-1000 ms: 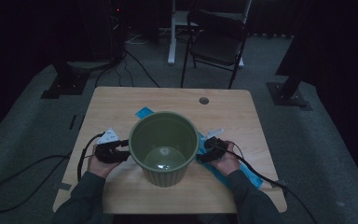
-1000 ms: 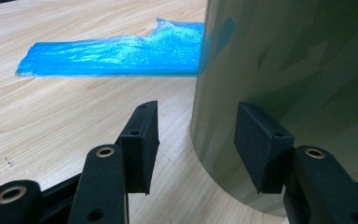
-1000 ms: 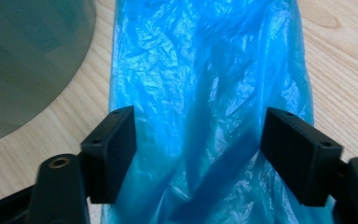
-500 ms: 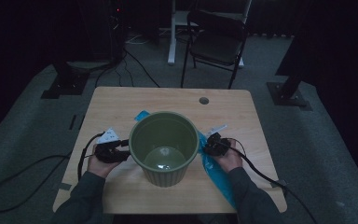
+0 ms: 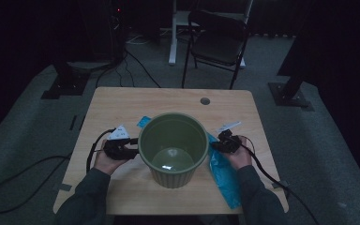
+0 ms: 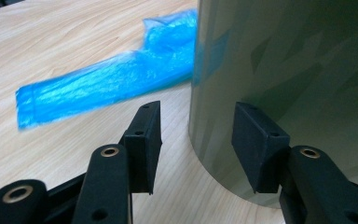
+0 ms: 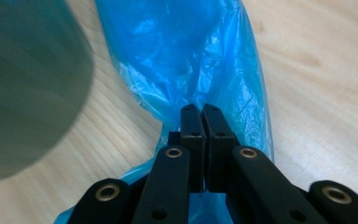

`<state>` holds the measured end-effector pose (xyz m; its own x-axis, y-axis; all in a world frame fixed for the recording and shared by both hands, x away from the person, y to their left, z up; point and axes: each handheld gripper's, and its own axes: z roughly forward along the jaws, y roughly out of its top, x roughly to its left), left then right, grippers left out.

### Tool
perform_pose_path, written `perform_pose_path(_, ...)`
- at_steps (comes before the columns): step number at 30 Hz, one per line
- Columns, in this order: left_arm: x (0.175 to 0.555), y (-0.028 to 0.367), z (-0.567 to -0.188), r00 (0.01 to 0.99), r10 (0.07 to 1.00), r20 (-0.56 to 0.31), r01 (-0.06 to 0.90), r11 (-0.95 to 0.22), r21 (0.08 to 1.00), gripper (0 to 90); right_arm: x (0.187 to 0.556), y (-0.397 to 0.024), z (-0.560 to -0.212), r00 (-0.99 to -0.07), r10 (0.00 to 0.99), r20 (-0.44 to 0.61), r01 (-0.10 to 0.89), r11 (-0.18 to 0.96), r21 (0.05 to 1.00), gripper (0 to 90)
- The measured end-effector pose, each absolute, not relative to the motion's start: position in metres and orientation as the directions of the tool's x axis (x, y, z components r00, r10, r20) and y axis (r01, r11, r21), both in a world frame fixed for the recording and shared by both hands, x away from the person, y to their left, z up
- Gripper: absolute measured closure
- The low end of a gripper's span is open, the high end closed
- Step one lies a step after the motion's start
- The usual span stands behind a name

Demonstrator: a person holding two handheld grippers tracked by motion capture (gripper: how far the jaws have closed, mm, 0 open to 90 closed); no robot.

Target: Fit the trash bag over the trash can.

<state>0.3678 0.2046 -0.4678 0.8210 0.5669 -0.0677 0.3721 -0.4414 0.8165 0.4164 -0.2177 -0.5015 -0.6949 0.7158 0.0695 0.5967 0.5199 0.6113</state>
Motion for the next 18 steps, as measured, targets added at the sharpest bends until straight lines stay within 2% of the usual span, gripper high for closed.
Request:
perform_pose_path(7,0.383,0.208,-0.453,0.849,0.524,-0.063,0.344,-0.459,0.819,53.4,0.417,-0.232,-0.475,-0.707,0.702,0.087,0.572,0.496,0.653,88.9)
perform_pose_path(15,0.387,0.218,-0.436,0.842,0.537,-0.048,0.330,-0.442,0.834,52.9,0.416,-0.238,-0.446,-0.726,0.682,0.086,0.532,0.479,0.699,89.0)
perform_pose_path(18,0.386,0.226,-0.424,0.838,0.543,-0.050,0.320,-0.416,0.852,52.9,0.416,-0.238,-0.424,-0.738,0.671,0.077,0.505,0.474,0.721,89.0)
